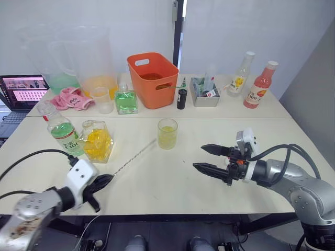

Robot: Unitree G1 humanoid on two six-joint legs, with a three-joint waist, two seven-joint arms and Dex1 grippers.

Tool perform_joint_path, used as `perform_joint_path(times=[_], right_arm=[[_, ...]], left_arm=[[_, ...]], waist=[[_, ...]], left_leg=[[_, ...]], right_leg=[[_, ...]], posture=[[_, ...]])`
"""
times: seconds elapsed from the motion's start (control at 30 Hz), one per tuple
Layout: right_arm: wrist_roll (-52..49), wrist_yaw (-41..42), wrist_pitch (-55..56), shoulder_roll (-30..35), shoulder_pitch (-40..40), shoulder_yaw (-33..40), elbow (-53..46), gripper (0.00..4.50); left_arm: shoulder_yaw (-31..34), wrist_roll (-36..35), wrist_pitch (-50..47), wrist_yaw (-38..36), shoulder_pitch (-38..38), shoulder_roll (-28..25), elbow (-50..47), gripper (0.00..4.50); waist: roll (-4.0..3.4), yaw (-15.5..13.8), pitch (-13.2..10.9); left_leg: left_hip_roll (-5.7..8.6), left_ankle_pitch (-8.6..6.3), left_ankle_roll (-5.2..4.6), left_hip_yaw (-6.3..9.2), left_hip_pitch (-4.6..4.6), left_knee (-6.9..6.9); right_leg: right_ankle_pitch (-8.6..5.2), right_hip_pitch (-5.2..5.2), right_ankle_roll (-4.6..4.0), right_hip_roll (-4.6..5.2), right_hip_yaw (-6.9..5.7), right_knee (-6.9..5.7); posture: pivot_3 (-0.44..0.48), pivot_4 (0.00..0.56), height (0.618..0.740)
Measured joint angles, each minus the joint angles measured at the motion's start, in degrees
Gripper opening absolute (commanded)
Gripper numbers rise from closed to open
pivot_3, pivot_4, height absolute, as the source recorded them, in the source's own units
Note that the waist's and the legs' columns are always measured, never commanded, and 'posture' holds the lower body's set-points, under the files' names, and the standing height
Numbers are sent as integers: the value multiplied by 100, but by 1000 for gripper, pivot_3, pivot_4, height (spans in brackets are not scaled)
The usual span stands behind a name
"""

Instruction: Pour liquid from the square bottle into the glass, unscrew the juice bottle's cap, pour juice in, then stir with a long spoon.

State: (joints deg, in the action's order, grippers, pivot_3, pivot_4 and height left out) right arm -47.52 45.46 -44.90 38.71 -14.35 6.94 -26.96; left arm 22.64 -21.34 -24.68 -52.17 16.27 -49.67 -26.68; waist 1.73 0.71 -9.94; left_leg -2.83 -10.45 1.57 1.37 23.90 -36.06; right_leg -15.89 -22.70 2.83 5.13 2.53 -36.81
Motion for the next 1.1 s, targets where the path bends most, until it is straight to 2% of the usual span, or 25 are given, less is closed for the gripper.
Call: perform_joint_path(times=[0.1, 0.2, 0.37, 0.53, 0.57, 0.63, 0.77, 0.93, 1.1], right_arm=[[15, -5, 59, -55, 18, -28, -6, 4500], [18, -55, 87, -114, 71, -77, -43, 4500], [17, -182, 88, -149, 115, -138, -100, 4500], [14, -233, 88, -155, 107, -145, -108, 4500], [14, -239, 88, -155, 107, -146, -108, 4500], [13, -253, 87, -155, 107, -147, -108, 4500], [6, -310, 85, -167, 93, -149, -107, 4500], [7, -387, 85, -250, 70, -167, -105, 4500], [2, -475, 85, -284, 38, -167, -119, 4500]], left_arm=[[87, 137, 1249, -943, -108, -386, 937, 16], [-171, 456, 2479, -1476, -615, -507, 2068, 16], [-940, 1005, 3925, -1805, -1419, -477, 3420, 16], [-1359, 1330, 5054, -1872, -1994, -461, 4455, 16], [-1400, 1336, 5174, -1876, -2056, -461, 4584, 311], [-1420, 1179, 5022, -1966, -2094, -464, 4619, 887], [-1420, 445, 3506, -2299, -2040, -641, 4007, 2224], [-1399, 66, 2156, -2422, -2077, -982, 3286, 2224], [-1760, 459, 1725, -2305, -2308, -1038, 3222, 2224]], waist=[[-1, -30, 0], [-2, -46, 0], [-1, -36, 0], [-1, -11, 0], [-1, -4, 0], [-1, 2, 0], [1, 8, -1], [0, 13, -1], [0, 8, -1]], left_leg=[[0, 0, 0, -1, 2, 7], [0, 1, 0, -2, 18, 6], [-1, 2, 0, -3, 39, 4], [-2, 2, -1, -1, 33, 5], [-2, 2, -1, -1, 31, 5], [-4, 2, -1, -1, 32, 4], [-5, 3, -1, 1, 36, 3], [-6, 3, -1, 0, 32, 3], [-6, 3, -1, 2, 33, 3]], right_leg=[[-1, -5, 0, 1, -1, 0], [10, -21, 17, 0, -1, 0], [16, -42, 28, -2, 0, -11], [16, -43, 28, -5, -1, -24], [16, -42, 28, -5, 0, -26], [16, -42, 29, -5, -1, -28], [15, -44, 30, -7, -1, -30], [14, -43, 31, -9, 0, -30], [15, -44, 30, -13, 0, -30]], posture=[[0, 150, 739], [0, 150, 739], [0, 150, 739], [0, 150, 739], [0, 150, 739], [0, 150, 739], [0, 150, 739], [0, 150, 739], [0, 150, 739]])
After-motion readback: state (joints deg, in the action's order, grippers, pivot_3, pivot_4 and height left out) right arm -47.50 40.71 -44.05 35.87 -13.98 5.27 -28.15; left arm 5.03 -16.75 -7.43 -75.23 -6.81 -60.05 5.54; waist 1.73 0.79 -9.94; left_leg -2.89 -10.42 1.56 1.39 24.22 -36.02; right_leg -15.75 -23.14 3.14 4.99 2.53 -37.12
